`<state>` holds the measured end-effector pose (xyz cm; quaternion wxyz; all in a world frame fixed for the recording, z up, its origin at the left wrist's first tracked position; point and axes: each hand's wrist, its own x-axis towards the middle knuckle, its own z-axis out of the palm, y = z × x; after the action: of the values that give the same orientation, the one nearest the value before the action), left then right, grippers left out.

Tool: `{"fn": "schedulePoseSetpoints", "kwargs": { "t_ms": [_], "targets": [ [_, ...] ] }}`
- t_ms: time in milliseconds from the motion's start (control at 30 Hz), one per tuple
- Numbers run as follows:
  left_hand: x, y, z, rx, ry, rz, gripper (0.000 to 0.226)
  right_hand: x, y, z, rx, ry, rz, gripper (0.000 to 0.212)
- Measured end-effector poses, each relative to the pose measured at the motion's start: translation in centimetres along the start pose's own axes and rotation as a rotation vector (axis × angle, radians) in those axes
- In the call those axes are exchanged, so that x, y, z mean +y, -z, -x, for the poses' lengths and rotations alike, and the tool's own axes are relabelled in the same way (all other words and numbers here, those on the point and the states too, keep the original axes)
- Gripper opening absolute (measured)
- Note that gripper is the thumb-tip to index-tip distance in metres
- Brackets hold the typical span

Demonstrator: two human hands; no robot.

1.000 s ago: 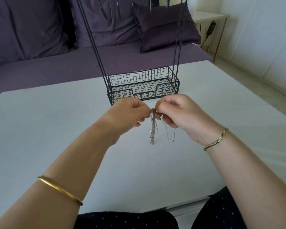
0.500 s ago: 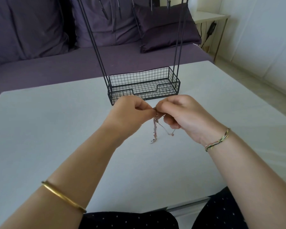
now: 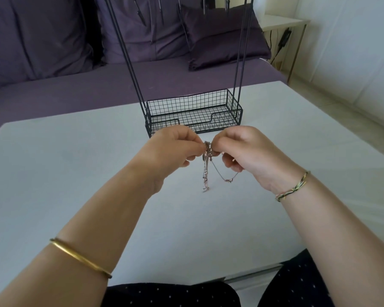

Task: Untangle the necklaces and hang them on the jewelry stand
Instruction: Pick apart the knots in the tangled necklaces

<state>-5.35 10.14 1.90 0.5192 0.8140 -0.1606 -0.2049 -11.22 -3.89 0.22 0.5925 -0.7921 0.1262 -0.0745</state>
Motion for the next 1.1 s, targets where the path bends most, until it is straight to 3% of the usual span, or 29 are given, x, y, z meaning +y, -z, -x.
{"fn": "schedulePoseSetpoints", "kwargs": {
  "t_ms": [267,567,867,1100],
  "targets": [
    [-0.11,0.01,0.16,-0.006,-0.003,-0.098,0.004,-0.11,0.28,0.15,-0.011,0.180,0.089,0.009],
    [-0.22,-0.14,0.03,0.013,-0.057,-0.126,0.009,0.39,-0.06,-0.04,-0.021,0.189,0.227,0.007],
    [0.06,-0.48,-0.27,-0.008,-0.037,0.055,0.022,0.32,-0.29,0.09,0.037,0.113,0.134,0.008],
    [0.19,-0.75,-0.32,0.001,0.103,0.364,0.027,-0.04,-0.46,0.31,0.037,0.014,-0.039,0.014]
  ]
}}
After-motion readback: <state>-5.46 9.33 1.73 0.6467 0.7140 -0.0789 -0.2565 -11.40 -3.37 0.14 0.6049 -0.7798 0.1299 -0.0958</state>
